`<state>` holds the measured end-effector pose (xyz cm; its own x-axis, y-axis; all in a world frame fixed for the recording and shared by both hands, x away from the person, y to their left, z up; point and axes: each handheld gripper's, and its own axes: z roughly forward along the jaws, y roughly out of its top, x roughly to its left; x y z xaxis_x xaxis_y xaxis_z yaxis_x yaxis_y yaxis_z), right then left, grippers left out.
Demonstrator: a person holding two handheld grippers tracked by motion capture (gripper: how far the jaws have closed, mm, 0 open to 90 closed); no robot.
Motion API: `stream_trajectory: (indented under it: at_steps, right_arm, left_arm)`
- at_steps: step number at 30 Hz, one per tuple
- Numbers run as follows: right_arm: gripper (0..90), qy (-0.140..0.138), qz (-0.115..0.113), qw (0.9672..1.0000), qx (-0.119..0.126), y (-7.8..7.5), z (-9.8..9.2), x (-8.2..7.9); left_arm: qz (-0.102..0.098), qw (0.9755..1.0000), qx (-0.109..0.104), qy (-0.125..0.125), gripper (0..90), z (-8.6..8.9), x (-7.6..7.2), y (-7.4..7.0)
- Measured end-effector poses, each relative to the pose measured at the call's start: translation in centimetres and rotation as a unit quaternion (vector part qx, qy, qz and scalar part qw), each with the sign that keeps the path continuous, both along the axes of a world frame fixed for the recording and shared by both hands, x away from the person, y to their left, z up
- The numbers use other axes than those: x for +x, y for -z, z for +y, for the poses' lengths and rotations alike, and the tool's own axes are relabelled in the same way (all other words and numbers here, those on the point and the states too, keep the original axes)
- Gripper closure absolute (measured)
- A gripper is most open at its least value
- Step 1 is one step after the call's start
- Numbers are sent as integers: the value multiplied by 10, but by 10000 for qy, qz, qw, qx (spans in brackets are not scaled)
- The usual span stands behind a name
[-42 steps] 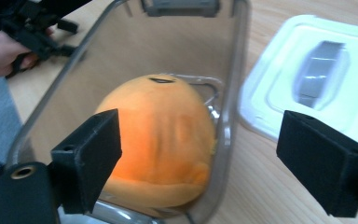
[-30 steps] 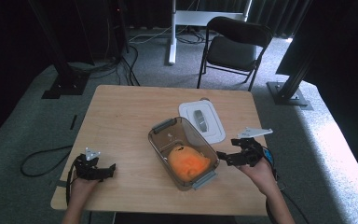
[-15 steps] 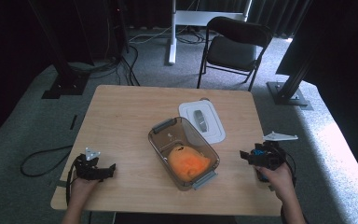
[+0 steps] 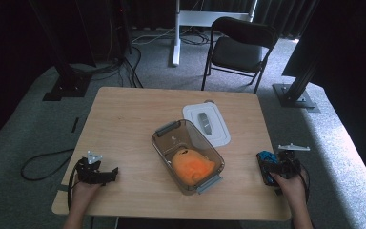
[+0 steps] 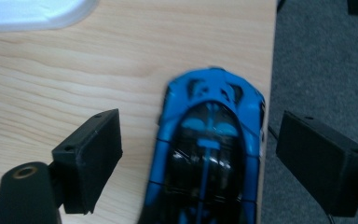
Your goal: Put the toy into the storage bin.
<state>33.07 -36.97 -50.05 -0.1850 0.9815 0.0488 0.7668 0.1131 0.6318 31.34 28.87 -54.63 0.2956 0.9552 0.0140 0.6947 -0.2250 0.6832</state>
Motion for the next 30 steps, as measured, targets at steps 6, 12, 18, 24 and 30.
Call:
stream_trajectory:
  at_steps: [6, 12, 18, 24, 30]
  right_arm:
    - [137, 162, 245, 9996, 51, 17, -6, 1]
    - [156, 171, 414, 9989, 107, 31, -5, 2]
    - [191, 120, 430, 9989, -140, 31, 1, 3]
    - [222, 214, 345, 9989, -241, 32, 4, 2]
    - [235, 193, 341, 9989, -243, 32, 5, 3]
  left_arm:
    - [1, 10000, -1, -2, 2, 0, 0, 0]
    - [0, 10000, -2, -2, 2, 0, 0, 0]
    - [-2, 10000, -1, 3, 2, 0, -1, 0]
    - [-3, 10000, -2, 3, 1, 0, -1, 0]
    - [-3, 10000, -4, 3, 1, 0, -1, 0]
